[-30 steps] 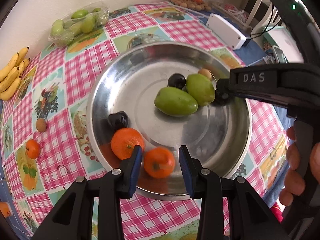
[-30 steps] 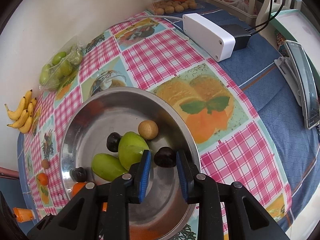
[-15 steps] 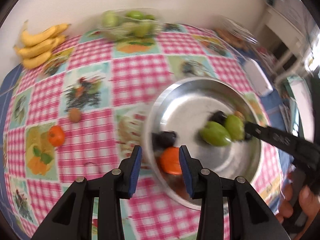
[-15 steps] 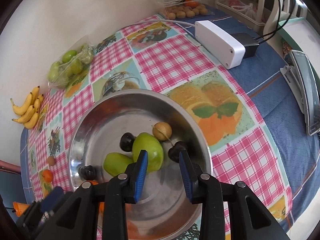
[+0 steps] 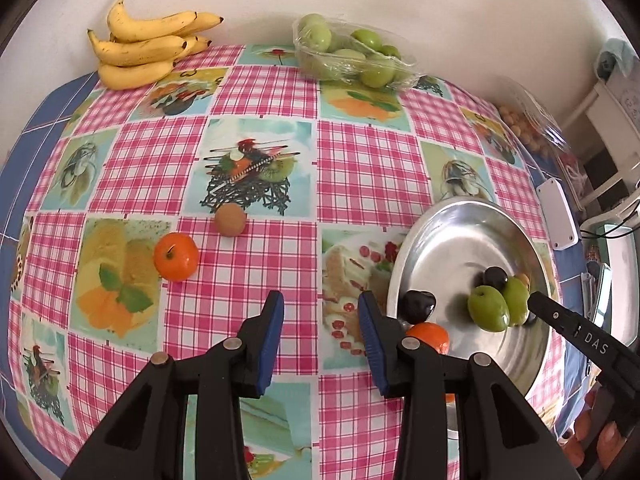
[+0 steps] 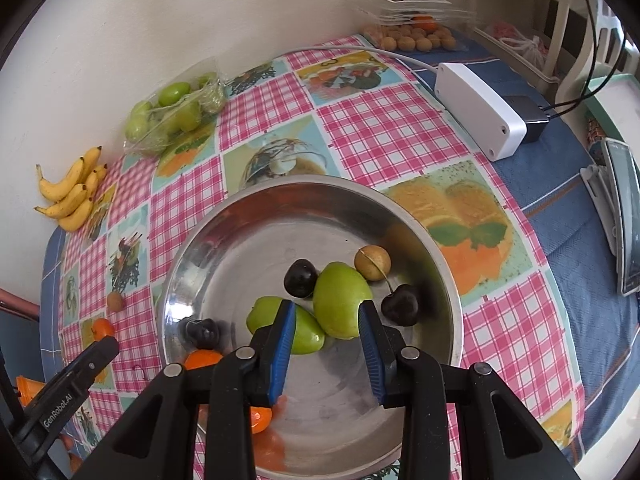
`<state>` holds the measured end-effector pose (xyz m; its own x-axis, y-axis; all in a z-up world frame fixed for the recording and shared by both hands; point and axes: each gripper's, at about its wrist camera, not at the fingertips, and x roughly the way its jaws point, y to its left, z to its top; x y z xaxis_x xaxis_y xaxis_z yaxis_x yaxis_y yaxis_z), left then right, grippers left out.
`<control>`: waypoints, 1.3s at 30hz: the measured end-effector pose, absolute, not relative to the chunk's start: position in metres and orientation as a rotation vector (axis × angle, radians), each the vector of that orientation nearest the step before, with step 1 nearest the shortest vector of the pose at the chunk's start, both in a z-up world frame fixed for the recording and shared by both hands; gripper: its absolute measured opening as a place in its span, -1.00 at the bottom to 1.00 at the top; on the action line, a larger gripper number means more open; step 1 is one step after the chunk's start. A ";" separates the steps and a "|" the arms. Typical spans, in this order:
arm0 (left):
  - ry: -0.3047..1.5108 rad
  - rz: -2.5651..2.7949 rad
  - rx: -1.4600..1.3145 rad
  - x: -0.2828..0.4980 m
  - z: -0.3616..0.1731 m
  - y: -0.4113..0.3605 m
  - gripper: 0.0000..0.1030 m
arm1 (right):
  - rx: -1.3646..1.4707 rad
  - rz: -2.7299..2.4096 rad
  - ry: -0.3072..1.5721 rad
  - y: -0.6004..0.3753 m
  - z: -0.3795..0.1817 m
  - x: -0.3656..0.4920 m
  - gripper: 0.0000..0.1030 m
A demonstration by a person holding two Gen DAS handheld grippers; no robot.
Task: Organize fruits
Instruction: 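Open the right tool to drop the plum while the left tool releases the tangerine, then move both tools back from the bowl toward the remaining fruit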
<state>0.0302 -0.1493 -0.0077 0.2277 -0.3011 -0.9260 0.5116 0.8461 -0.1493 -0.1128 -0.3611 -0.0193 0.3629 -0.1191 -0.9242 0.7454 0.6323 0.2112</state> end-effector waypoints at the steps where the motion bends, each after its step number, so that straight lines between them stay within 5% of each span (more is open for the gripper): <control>1: 1.223 -0.559 0.203 0.031 -0.009 -0.150 -0.19 | 0.696 -0.618 1.064 -0.360 -0.019 -0.113 -0.30; 3: 1.228 -0.544 0.207 0.031 -0.011 -0.149 0.24 | 0.690 -0.618 1.070 -0.359 -0.020 -0.111 -0.21; 5: 1.222 -0.531 0.224 0.031 -0.013 -0.150 0.27 | 0.684 -0.618 1.073 -0.359 -0.022 -0.110 0.31; 9: 1.219 -0.510 0.232 0.032 -0.016 -0.148 0.43 | 0.671 -0.612 1.074 -0.356 -0.022 -0.106 0.38; 17: 1.210 -0.467 0.265 0.034 -0.023 -0.147 0.68 | 0.640 -0.601 1.086 -0.353 -0.024 -0.102 0.88; 39: 1.177 -0.409 0.249 0.042 -0.023 -0.137 0.83 | 0.632 -0.576 1.093 -0.349 -0.028 -0.098 1.00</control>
